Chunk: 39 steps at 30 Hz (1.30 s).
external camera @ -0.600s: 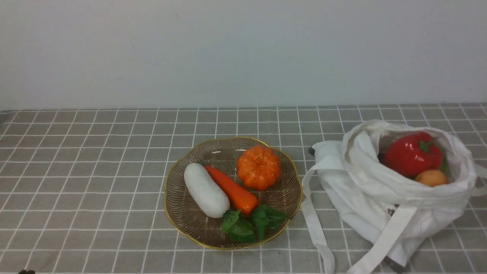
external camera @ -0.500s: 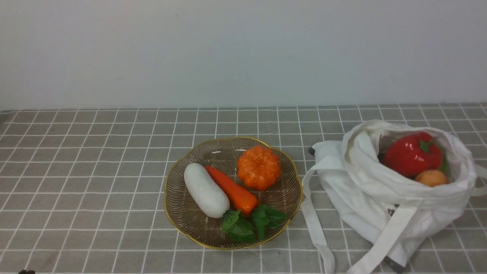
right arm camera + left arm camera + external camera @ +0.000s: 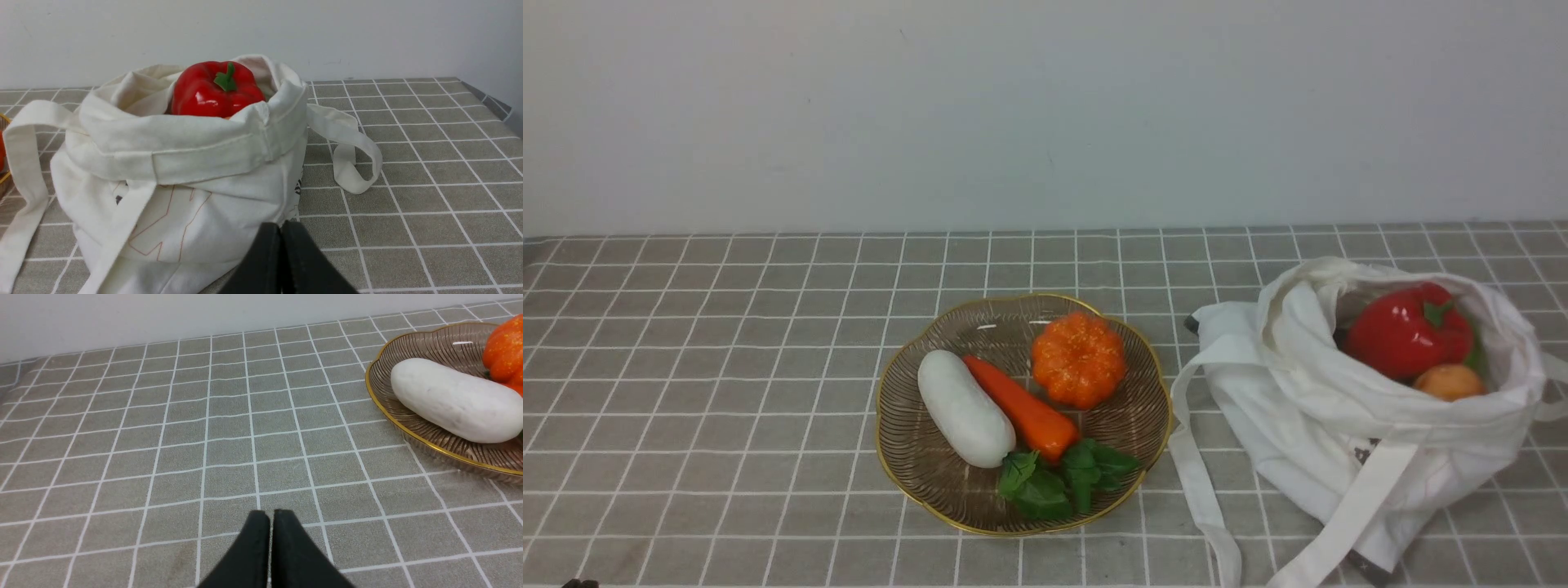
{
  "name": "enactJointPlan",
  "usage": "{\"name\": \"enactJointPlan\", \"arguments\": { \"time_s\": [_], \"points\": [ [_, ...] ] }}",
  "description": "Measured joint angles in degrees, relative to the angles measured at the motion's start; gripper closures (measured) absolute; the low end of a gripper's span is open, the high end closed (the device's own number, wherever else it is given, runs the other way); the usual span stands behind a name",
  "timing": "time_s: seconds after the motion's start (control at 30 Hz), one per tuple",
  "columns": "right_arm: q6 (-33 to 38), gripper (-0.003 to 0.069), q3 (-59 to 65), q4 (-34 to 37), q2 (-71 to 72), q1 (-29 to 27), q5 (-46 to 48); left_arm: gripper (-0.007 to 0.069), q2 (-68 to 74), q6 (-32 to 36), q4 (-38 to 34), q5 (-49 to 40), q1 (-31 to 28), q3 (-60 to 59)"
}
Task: Take vegetables from bag on grey coffee tablecloth place on plate.
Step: 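Reach for the red bell pepper in the white bag with the right gripper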
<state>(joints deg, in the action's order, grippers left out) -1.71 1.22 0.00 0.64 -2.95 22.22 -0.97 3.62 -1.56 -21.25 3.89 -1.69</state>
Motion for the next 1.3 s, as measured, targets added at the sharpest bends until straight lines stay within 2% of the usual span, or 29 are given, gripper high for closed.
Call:
{"name": "enactJointPlan", "arguments": {
  "time_s": [0.57,0.7,0.8,0.9,1.13,1.3],
  "points": [
    [-0.5,0.0674,0.0,-0.3,0.0,0.0,-0.4,0.0629,0.0,0.0,0.0,0.0,0.0,0.0],
    [-7.6,0.0674,0.4,10.0,0.0,0.0,-7.3,0.0629,0.0,0.0,0.0,0.0,0.0,0.0],
    [-15.5,0.0674,0.4,23.5,0.0,0.0,-15.8,0.0629,0.0,0.0,0.0,0.0,0.0,0.0],
    [-18.6,0.0674,0.4,33.1,0.0,0.0,-20.3,0.0629,0.0,0.0,0.0,0.0,0.0,0.0],
    [-18.7,0.0674,0.4,40.8,0.0,-0.1,-24.0,0.0629,0.0,0.0,0.0,0.0,0.0,0.0],
    [-15.6,0.0674,-3.5,41.3,0.0,-0.1,-25.3,0.0629,0.0,0.0,0.0,0.0,0.0,0.0]
  ]
}}
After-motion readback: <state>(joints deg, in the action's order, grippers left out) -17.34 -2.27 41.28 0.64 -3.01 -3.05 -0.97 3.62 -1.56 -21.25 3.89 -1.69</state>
